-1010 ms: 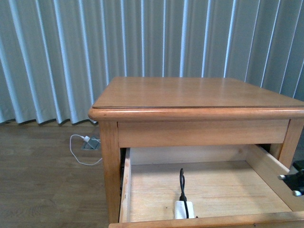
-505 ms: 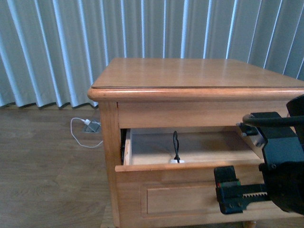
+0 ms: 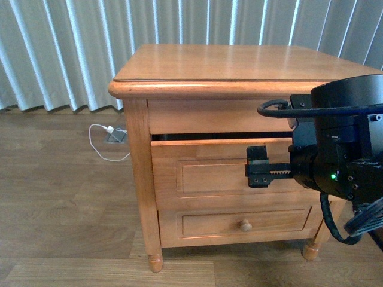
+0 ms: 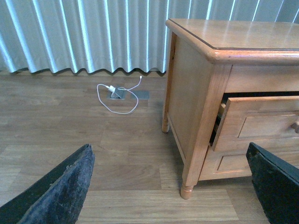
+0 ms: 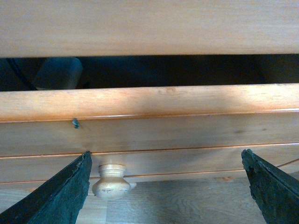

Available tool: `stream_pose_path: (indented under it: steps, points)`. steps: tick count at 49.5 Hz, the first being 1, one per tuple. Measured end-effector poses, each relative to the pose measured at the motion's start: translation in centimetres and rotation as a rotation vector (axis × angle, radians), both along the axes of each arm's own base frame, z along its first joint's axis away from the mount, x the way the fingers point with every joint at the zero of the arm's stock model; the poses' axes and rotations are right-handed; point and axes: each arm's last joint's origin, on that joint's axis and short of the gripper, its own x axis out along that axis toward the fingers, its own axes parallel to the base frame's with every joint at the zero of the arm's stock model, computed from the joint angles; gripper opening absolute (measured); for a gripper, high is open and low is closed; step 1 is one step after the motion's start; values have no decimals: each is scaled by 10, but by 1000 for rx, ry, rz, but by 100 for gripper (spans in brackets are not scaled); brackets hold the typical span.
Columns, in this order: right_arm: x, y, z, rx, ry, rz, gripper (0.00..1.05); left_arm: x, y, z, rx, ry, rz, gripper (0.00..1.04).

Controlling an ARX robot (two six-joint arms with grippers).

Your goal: Put charger into drawer

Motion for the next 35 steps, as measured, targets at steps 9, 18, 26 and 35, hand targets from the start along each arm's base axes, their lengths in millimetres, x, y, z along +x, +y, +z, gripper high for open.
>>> stream_pose_path:
  steps: [9,18,26,35]
  points:
    - [13,-3,-6,19,-39,-36,96,0,0,0,0,0,0,99]
    - [19,-3,-10,46,-60,-54,96,0,0,0,0,0,0,99]
    - [22,-3,-12,66,-80,-52,96,0,0,0,0,0,0,99]
    - [26,-4,-14,74,-90,-52,96,0,0,0,0,0,0,99]
